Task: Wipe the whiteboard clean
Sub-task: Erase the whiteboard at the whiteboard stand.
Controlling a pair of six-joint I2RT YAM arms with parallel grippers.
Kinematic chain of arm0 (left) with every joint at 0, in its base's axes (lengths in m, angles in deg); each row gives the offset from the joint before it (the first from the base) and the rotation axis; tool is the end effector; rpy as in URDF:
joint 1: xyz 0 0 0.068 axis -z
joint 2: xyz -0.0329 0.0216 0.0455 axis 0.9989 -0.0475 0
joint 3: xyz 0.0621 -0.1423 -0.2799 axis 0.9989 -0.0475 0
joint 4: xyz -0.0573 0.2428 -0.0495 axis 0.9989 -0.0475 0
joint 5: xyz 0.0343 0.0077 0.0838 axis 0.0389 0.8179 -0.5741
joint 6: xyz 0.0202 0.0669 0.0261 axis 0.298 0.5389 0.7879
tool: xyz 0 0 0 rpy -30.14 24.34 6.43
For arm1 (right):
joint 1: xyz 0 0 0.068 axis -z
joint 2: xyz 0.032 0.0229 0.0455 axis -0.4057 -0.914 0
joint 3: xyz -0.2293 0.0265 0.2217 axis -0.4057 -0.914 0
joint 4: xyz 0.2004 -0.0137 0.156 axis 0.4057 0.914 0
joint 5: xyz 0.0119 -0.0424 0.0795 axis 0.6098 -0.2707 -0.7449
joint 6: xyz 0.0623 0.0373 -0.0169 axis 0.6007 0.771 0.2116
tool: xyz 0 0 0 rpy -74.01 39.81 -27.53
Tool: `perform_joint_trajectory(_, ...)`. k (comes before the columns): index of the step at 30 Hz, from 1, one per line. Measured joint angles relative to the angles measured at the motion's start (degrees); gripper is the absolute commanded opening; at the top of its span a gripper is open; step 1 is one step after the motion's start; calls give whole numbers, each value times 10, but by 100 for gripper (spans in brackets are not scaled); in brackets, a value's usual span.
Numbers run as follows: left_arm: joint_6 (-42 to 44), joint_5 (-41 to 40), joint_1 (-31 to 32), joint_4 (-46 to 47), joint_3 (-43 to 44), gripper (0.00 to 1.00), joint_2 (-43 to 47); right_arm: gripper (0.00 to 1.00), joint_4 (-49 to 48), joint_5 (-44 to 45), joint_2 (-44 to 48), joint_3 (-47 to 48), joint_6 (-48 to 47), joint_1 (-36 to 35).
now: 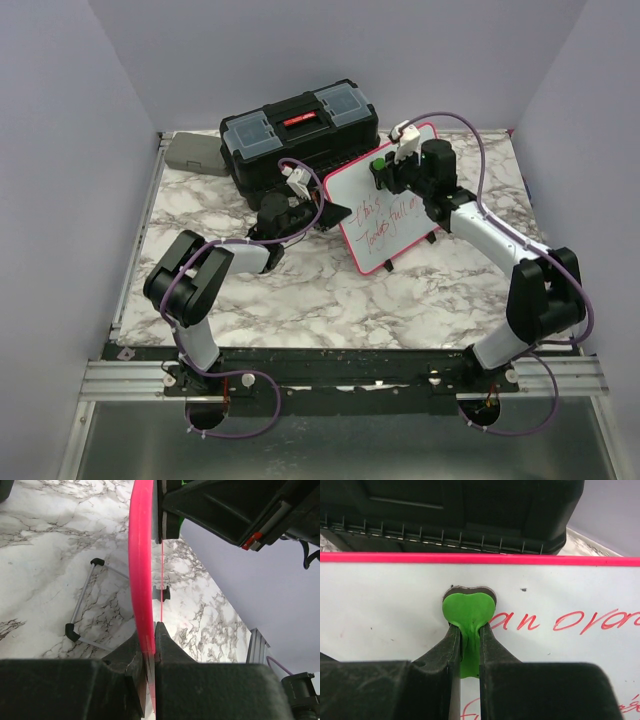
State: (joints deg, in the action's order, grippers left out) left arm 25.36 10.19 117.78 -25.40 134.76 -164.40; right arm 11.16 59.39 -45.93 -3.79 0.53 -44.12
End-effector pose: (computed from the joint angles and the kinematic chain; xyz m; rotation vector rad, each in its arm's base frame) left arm 0.3247 -0.2231 0.2587 0.1920 1.7367 -1.3403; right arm 0.3660 0.1485 0.3388 -0.6066 1.8110 0.3428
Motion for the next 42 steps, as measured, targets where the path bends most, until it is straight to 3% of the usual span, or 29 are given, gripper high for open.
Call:
perform_joint_trajectory(10,-5,0,-2,-1,0,0,0,1,-31,-10,13,-42,-24,-17)
perform_joint_trajectory(19,-3,0,-5,8,0,0,0,1,37,11,-6,24,-16,-40)
perform_joint_trajectory(26,-1,-2,-4,14,0,0,0,1,47,16,-21,44,-4,1)
perform_joint_trajectory(33,-3,0,-5,16,-1,0,-2,1,28,12,-13,-10,-15,27)
perform_joint_trajectory(42,-3,2,-8,19,-1,0,-5,1,19,-25,4,-34,-23,6)
